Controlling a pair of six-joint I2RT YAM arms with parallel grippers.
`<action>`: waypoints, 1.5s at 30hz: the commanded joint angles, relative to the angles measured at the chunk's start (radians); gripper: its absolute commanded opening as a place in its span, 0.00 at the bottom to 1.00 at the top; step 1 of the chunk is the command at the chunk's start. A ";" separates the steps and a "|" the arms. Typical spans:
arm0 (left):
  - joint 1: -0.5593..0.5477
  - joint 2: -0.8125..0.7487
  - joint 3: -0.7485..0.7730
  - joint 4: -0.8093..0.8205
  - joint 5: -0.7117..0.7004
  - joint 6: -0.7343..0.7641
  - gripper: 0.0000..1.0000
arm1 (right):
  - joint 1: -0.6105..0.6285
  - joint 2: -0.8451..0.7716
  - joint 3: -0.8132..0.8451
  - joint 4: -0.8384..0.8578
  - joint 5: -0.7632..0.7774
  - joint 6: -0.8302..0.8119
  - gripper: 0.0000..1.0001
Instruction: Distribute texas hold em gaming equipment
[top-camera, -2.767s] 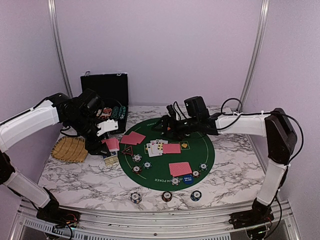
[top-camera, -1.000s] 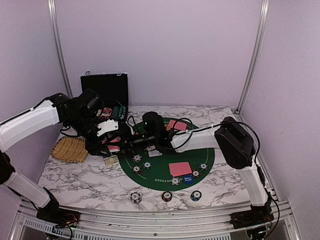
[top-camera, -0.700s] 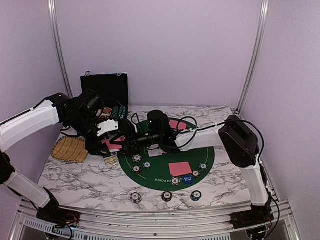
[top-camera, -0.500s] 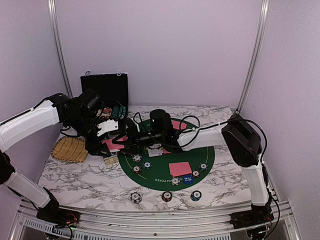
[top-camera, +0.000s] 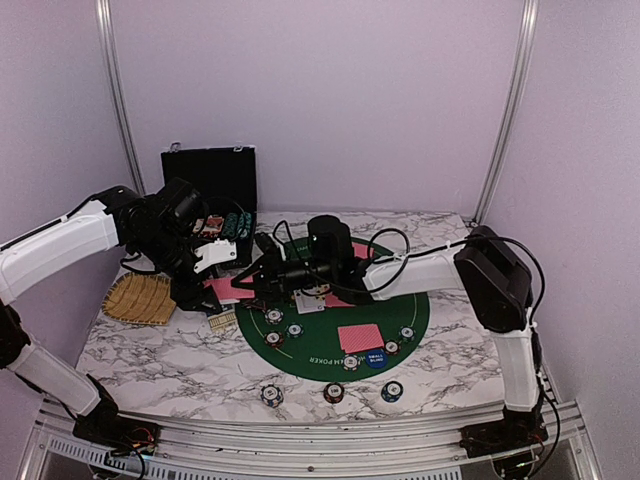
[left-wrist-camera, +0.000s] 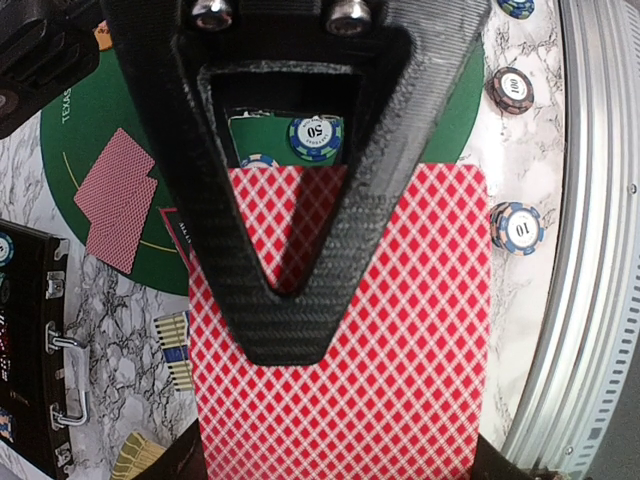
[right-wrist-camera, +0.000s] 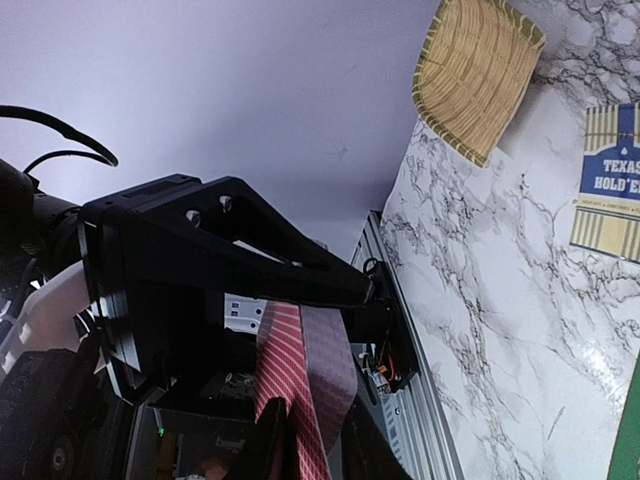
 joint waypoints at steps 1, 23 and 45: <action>0.006 -0.013 0.002 0.009 0.013 0.010 0.09 | -0.016 -0.057 -0.023 0.010 -0.019 0.010 0.16; 0.007 -0.023 -0.001 0.011 0.004 0.010 0.09 | -0.034 -0.111 -0.084 -0.014 -0.034 0.003 0.19; 0.015 -0.036 -0.048 0.019 -0.009 0.014 0.08 | -0.272 -0.262 -0.222 -0.303 -0.048 -0.243 0.00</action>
